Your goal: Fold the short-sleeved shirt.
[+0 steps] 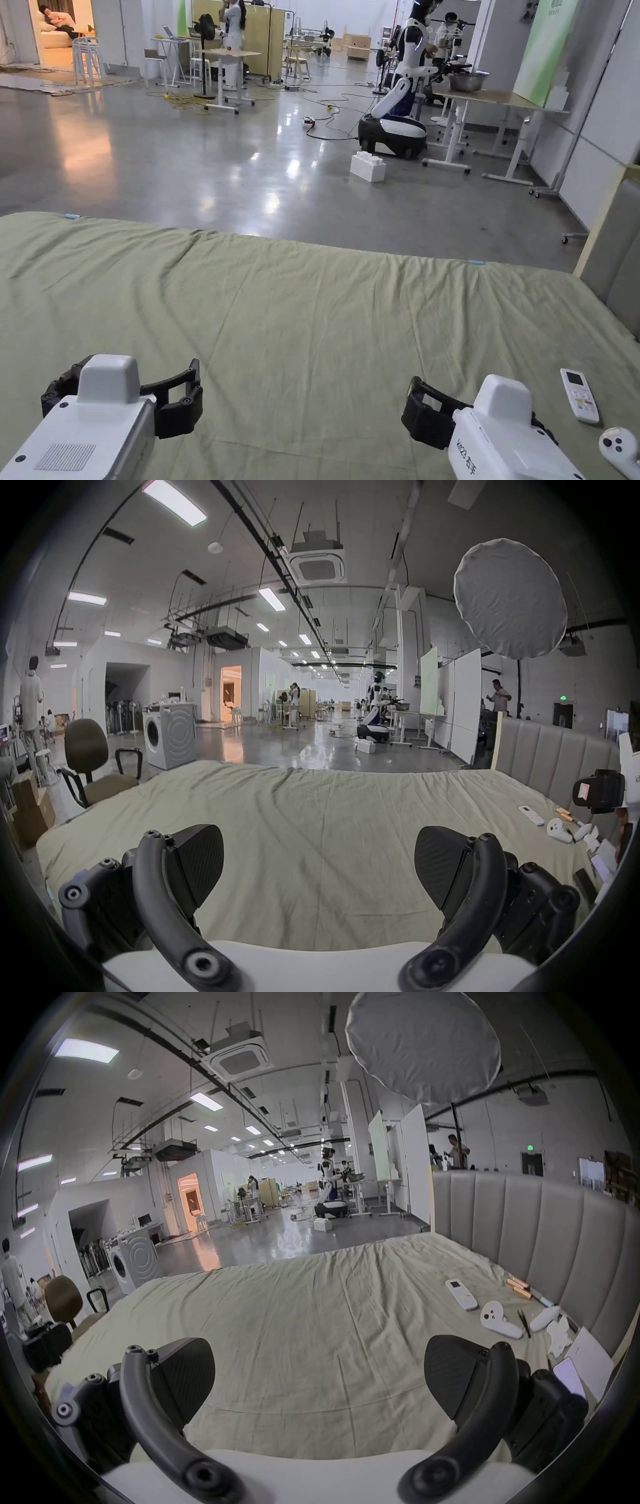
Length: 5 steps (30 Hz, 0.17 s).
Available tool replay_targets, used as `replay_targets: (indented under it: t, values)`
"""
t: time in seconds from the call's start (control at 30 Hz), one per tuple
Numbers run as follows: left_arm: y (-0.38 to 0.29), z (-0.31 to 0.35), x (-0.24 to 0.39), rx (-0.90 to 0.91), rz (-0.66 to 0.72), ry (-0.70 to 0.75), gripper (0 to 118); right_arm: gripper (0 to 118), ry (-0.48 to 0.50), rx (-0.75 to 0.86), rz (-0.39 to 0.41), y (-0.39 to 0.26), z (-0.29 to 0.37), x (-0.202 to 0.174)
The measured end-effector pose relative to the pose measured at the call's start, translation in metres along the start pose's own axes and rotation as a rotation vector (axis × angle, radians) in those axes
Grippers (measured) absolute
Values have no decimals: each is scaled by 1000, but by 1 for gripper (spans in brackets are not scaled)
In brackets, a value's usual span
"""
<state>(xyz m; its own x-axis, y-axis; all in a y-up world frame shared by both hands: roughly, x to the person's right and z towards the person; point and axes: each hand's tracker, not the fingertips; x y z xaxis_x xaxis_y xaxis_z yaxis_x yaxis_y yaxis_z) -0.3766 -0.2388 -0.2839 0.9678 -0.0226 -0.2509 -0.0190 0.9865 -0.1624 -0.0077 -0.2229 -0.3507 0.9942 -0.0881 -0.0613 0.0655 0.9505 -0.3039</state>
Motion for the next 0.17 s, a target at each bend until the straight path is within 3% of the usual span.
replay_targets:
  t: [0.17]
  values:
    - [-1, -1, 3, 2, -23, -16, 111, 118, -58, 66, 37, -8, -4, -7]
